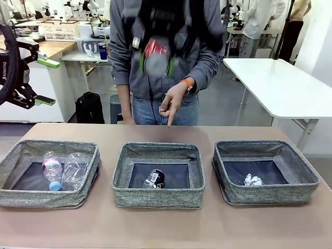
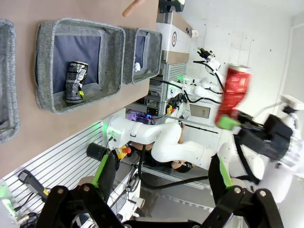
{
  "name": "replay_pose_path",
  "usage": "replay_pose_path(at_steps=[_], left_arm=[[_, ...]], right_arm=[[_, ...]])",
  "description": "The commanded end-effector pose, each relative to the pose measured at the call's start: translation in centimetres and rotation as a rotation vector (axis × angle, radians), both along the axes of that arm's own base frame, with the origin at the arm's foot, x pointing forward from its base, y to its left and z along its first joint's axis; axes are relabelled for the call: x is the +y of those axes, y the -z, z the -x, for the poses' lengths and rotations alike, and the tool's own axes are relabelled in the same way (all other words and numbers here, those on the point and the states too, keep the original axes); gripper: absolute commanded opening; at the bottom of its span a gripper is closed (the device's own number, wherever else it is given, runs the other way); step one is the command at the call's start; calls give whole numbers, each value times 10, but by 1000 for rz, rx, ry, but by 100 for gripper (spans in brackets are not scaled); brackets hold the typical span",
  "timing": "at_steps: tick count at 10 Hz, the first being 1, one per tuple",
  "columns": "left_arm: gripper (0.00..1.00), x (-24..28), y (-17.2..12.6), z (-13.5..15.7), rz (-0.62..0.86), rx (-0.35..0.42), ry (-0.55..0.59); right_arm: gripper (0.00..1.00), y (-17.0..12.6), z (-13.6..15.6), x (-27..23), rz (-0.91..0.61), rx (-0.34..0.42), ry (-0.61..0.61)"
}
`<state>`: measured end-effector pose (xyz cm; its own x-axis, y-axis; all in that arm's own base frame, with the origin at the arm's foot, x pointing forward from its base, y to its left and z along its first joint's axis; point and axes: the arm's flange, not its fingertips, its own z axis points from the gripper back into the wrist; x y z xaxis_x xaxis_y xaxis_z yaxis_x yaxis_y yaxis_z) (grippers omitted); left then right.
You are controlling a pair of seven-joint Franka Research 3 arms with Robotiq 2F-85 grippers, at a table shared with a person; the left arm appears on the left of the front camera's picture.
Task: Sort the waste into the appropriate baskets.
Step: Place the picked waste into the Fabric basket indicated by the person.
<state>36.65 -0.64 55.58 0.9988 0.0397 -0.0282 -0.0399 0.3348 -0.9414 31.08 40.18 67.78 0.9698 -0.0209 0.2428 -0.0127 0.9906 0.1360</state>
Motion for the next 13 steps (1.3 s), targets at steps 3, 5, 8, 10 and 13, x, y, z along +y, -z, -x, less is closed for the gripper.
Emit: replay_pose_path(at_steps=[3, 5, 8, 10, 13], left_arm=[[100, 1, -2, 1, -2, -12, 14], [100, 1, -2, 1, -2, -12, 14], [100, 1, -2, 1, -2, -12, 14], [100, 1, -2, 1, -2, -12, 14], [100, 1, -2, 1, -2, -12, 14]], right_arm=[[57, 168, 16, -19, 29, 5, -110], [57, 235, -1, -16, -2, 14, -160], [57, 262, -17, -23, -68, 47, -106], [57, 262, -18, -23, -58, 48, -95], [63, 263, -19, -24, -56, 69, -93]])
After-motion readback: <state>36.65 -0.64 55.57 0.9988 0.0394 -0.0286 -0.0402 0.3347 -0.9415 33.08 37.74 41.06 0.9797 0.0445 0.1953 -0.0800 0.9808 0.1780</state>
